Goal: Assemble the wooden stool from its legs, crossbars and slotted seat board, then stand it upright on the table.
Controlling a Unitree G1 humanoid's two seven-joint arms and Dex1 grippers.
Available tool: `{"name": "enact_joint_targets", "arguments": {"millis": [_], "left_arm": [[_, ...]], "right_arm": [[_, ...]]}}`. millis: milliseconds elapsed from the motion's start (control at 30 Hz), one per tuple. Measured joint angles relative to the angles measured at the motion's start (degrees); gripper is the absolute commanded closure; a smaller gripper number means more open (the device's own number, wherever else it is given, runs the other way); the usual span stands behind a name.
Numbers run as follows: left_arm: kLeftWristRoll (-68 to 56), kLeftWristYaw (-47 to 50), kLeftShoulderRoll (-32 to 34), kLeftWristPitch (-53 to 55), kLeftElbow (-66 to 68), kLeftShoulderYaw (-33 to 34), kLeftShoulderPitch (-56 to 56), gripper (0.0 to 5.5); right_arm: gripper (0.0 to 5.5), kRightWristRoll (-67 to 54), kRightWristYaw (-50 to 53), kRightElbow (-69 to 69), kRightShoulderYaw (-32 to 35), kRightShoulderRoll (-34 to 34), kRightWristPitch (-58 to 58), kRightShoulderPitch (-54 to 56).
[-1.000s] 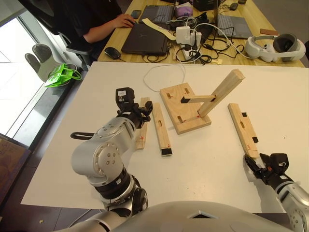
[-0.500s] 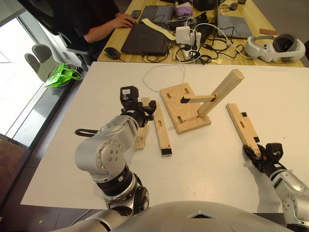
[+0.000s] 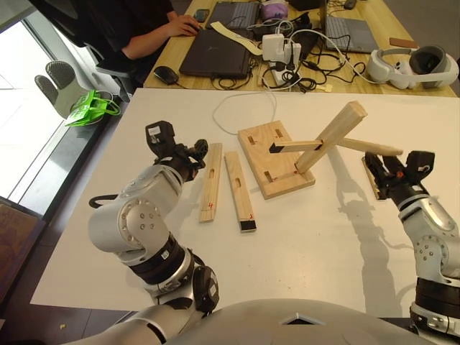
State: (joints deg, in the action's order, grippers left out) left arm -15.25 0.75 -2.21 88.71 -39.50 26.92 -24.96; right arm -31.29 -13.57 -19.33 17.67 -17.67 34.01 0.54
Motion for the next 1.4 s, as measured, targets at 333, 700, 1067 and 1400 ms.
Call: {"name": "enact_joint_targets", "arguments": {"millis": [333,700,1067,1400], "left_arm": [[-0.09,-2.20,4.77,-0.18,2.97,4.56,-7.70,2.77],[0.00,-1.32,-0.66,-0.05,1.74,1.49,-6.55,2.77],[2.03,1.21,-6.88,1.13,-3.39,-1.29,-2.39,2.77],[2.41,1.77,-7.76,-0.33,-2.80,-2.88,-2.85,2.77]], "right_arm": [[4.32,-4.23,5.75,-1.38,3.19,0.70,3.18,11.57],[4.26,2.19,-3.32,6.36,-2.50,-7.63,1.82,7.92],[2.40,5.42,-4.65,-5.93,-6.91,-7.52,4.53,-16.17],[1.43,6.89,-1.81,-0.82,-7.83,-4.71,8.46,-10.12]]}}
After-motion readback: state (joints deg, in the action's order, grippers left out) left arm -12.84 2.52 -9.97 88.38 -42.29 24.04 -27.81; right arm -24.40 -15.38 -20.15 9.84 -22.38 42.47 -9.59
